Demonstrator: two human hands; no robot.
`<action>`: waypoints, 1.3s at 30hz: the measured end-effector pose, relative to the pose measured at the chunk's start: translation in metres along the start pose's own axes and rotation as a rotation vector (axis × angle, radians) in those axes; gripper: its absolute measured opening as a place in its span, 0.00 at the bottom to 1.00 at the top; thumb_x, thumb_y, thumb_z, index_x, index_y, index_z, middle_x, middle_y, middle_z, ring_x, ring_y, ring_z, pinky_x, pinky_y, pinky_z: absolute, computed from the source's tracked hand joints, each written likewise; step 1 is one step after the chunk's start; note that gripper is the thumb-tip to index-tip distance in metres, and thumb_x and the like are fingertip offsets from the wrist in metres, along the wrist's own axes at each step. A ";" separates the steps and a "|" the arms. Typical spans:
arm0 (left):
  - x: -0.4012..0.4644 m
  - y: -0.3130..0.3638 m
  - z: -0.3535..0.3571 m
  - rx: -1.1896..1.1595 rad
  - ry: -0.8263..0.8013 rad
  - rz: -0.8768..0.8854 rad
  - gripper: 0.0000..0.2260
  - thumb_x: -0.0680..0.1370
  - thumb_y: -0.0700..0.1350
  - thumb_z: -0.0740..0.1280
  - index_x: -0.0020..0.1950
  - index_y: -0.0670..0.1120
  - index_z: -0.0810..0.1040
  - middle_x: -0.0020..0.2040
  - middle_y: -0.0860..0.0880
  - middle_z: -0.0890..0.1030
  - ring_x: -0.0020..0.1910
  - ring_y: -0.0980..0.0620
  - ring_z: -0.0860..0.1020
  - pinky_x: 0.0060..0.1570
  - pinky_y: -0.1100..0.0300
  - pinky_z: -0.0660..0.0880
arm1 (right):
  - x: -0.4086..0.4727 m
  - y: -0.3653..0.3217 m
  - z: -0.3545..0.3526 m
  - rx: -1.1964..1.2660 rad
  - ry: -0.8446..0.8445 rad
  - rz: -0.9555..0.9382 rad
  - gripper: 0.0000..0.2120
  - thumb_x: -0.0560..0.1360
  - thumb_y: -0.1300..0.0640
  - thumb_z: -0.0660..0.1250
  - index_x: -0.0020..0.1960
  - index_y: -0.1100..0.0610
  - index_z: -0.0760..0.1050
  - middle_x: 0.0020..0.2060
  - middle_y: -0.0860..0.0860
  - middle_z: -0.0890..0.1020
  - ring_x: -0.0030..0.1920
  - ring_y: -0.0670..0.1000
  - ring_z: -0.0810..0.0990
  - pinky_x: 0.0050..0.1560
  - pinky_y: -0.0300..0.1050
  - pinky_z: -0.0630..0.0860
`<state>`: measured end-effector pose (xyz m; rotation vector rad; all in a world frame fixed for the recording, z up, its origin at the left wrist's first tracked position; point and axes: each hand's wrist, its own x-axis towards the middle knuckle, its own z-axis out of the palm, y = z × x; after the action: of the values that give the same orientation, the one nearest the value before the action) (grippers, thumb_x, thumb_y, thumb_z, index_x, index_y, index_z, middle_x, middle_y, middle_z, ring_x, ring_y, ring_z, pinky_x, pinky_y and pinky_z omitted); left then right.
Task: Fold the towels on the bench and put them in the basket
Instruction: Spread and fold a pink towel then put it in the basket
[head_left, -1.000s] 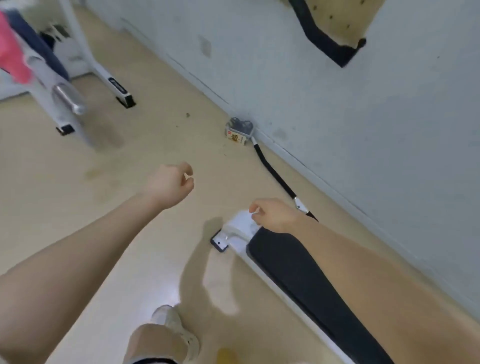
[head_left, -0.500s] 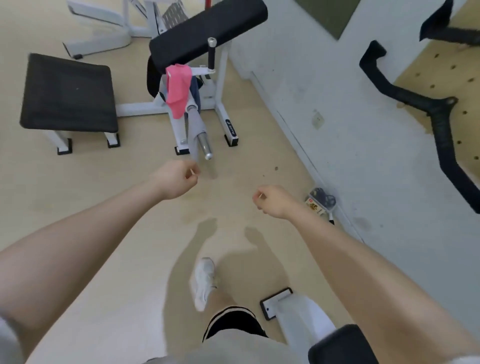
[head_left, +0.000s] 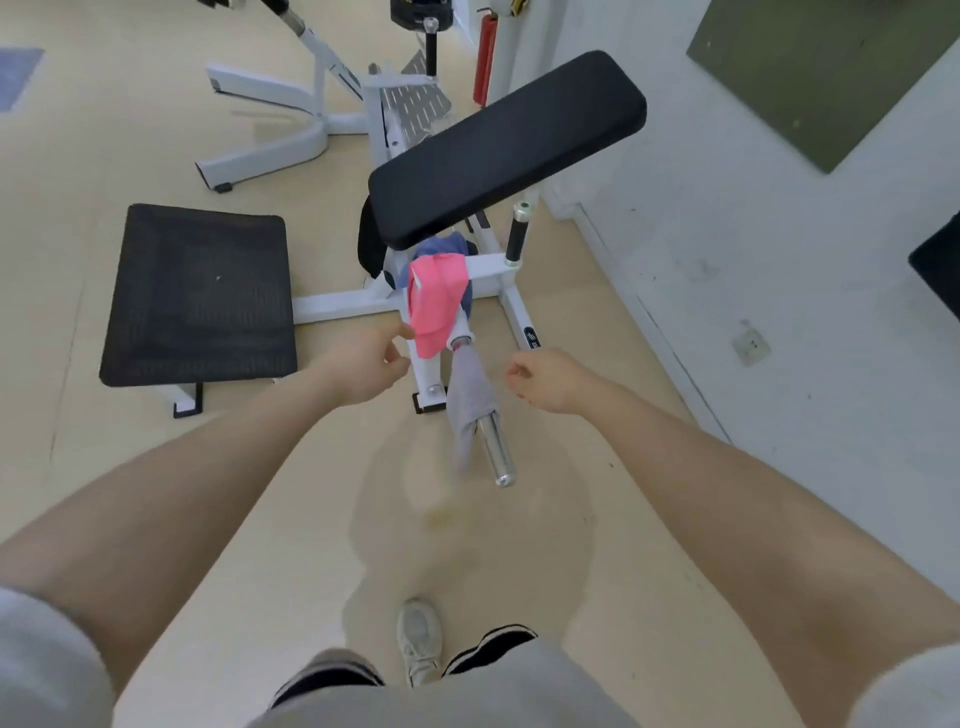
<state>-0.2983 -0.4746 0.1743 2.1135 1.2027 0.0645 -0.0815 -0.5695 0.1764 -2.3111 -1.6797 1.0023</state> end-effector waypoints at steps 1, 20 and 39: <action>0.019 -0.006 -0.011 -0.014 -0.012 -0.005 0.16 0.78 0.44 0.60 0.66 0.50 0.68 0.51 0.48 0.80 0.46 0.47 0.80 0.40 0.58 0.74 | 0.017 -0.009 -0.007 -0.029 -0.006 -0.011 0.13 0.79 0.59 0.56 0.54 0.67 0.74 0.51 0.60 0.79 0.47 0.57 0.75 0.49 0.48 0.73; 0.445 -0.065 -0.136 0.229 -0.459 0.187 0.10 0.78 0.40 0.60 0.57 0.44 0.77 0.51 0.46 0.79 0.49 0.46 0.76 0.48 0.56 0.72 | 0.389 -0.034 -0.061 0.117 0.101 0.431 0.13 0.79 0.64 0.53 0.58 0.66 0.73 0.56 0.61 0.78 0.50 0.57 0.76 0.44 0.43 0.65; 0.550 -0.130 -0.066 -0.048 -0.621 -0.049 0.09 0.78 0.37 0.60 0.55 0.45 0.76 0.47 0.49 0.77 0.37 0.53 0.76 0.35 0.68 0.70 | 0.480 -0.013 0.047 0.284 0.176 0.816 0.09 0.77 0.53 0.58 0.52 0.57 0.72 0.50 0.55 0.77 0.55 0.58 0.73 0.54 0.49 0.67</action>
<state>-0.1057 0.0291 -0.0073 1.8529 0.8602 -0.5403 -0.0377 -0.1543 -0.0660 -2.7880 -0.4501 0.9995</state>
